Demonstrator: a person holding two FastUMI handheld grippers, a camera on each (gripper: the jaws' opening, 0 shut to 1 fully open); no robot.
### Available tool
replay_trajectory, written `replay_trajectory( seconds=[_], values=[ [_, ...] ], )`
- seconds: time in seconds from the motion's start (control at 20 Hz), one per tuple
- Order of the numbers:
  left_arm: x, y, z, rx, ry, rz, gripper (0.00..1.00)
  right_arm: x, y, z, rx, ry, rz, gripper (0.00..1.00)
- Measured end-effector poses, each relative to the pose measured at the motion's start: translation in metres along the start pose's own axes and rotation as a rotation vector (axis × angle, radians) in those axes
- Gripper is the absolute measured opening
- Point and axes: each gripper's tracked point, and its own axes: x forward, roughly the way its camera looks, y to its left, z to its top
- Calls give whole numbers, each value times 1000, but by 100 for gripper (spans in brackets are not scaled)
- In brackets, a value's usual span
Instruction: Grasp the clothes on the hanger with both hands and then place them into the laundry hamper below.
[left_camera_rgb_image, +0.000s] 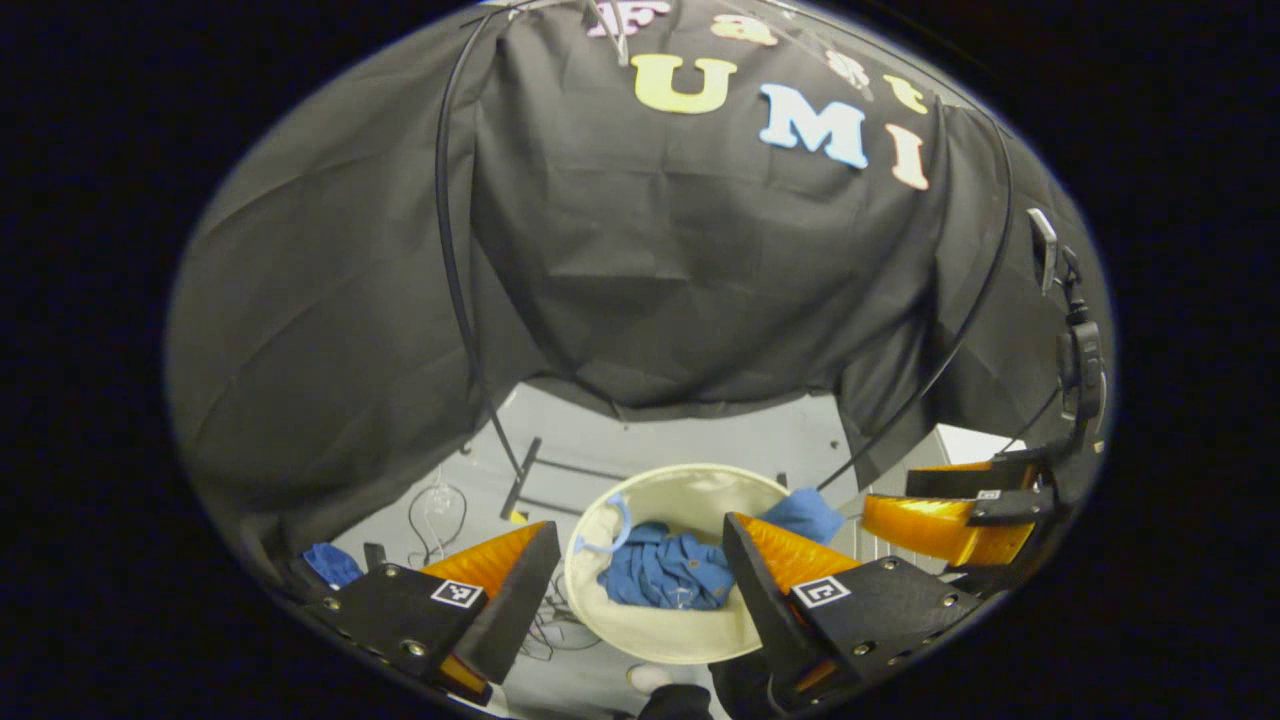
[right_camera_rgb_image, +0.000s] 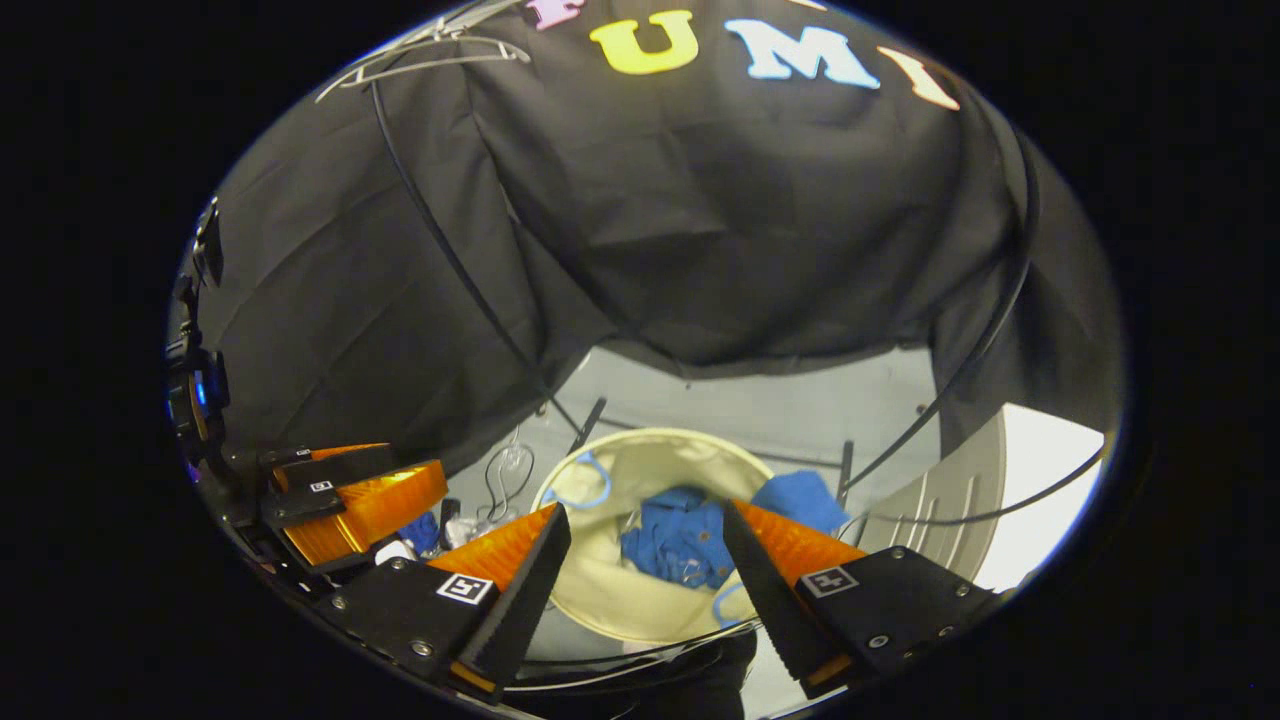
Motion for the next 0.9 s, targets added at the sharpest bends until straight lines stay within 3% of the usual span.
replay_trajectory(
  seconds=[0.25, 0.4, 0.5, 0.65, 0.7, 0.75, 0.8, 0.9],
  values=[
    [-70, -15, 91, 37, -228, -39, 95, -112, -26, 95, -11, -326, -110, 95],
    [-119, -29, 139, 68, -349, -36, 94, -180, -51, 130, 6, -491, -191, 95],
    [-152, -45, 159, 82, -416, -38, 94, -220, -63, 142, 26, -567, -219, 90],
    [-195, -73, 183, 76, -498, -51, 94, -281, -85, 150, 1, -668, -285, 90],
    [-209, -85, 188, 64, -509, -63, 94, -299, -93, 150, -13, -682, -313, 95],
    [-221, -92, 189, 54, -519, -72, 94, -313, -104, 148, -33, -700, -344, 90],
    [-231, -100, 194, 49, -531, -75, 94, -329, -114, 149, -51, -728, -372, 95],
    [-251, -110, 205, 52, -561, -66, 94, -353, -118, 151, -56, -778, -383, 95]
  ],
)
